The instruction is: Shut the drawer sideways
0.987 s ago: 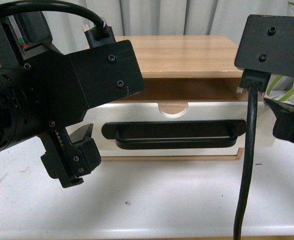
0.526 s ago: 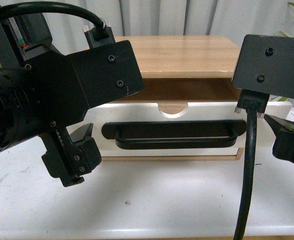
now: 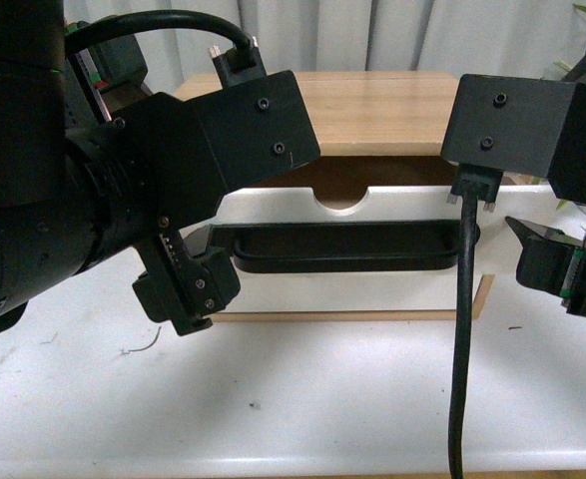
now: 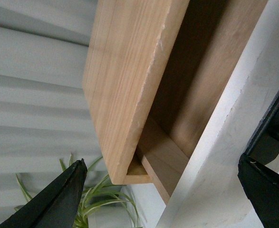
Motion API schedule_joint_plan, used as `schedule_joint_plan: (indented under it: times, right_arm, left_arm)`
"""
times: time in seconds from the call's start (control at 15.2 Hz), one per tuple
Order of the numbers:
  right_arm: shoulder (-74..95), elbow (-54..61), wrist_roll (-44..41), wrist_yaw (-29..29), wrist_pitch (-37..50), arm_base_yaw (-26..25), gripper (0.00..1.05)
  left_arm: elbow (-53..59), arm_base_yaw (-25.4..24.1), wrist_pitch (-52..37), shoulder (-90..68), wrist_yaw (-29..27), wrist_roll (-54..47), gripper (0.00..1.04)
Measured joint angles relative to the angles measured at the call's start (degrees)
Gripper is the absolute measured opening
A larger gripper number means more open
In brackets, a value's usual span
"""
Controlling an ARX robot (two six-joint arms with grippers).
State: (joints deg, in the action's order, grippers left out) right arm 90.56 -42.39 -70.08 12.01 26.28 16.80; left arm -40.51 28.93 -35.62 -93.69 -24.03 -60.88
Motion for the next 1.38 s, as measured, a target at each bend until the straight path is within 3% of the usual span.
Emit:
schedule_joint_plan:
  times: [0.53, 0.79, 0.99, 1.18, 1.25, 1.32, 1.38]
  right_arm:
    - [12.0, -13.6, -0.6, -0.6, -1.7, -3.0, 0.98]
    - [12.5, -14.1, -0.2, -0.7, -2.1, -3.0, 0.98]
    - [10.1, -11.1, 4.7, -2.4, 0.4, -3.0, 0.98]
    - [-0.7, -4.0, 19.1, -7.9, 0.9, -3.1, 0.98]
    - [-8.1, 1.7, 33.7, -12.8, 0.9, -4.8, 0.98]
    - [-20.3, 10.8, 57.6, -16.8, 4.9, -8.7, 0.98]
    - [-34.6, 21.8, 77.1, -18.3, 1.8, -14.7, 0.98]
  left_arm:
    - [-9.4, -0.6, -1.5, -10.8, -1.1, -0.8, 0.98]
    - [-10.9, -1.0, -2.4, -11.6, -1.9, -0.7, 0.98]
    - [-8.0, -0.1, 3.9, -7.2, -0.5, 3.3, 0.98]
    - [-5.8, 0.2, 14.3, 3.9, 3.4, 17.7, 0.98]
    - [-3.6, -1.6, 21.0, 14.6, 8.2, 33.9, 0.98]
    - [2.9, -6.3, 29.1, 29.4, 11.4, 53.7, 0.98]
    - [9.7, -14.9, 38.8, 47.1, 13.8, 61.4, 0.98]
